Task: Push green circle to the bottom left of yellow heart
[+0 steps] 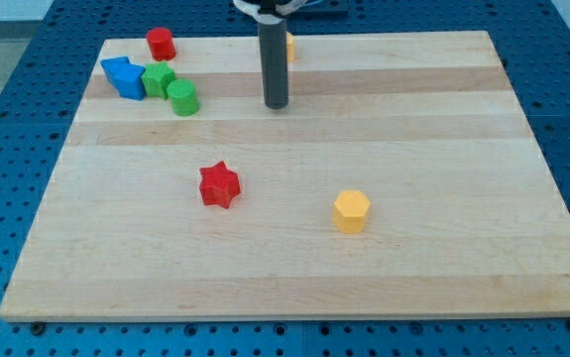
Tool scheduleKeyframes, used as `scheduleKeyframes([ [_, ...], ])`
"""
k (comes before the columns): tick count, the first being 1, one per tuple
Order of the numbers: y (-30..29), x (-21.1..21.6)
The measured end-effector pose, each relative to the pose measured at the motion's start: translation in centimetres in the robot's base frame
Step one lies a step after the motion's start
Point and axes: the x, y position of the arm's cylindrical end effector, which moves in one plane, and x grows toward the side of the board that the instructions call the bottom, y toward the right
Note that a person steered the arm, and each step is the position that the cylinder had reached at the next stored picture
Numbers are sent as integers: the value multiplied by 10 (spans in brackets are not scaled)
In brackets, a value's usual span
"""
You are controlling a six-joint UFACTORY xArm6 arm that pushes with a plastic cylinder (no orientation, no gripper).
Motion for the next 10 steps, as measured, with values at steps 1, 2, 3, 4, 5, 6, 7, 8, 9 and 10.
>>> scheduleKeyframes([
  [1, -26, 18],
  [2, -69, 30],
  [3, -106, 38],
  [4, -136, 35],
  [5, -144, 10],
  [6, -144, -1],
  [7, -144, -16],
  [8, -140, -27],
  [9, -112, -29],
  [10, -65, -31],
])
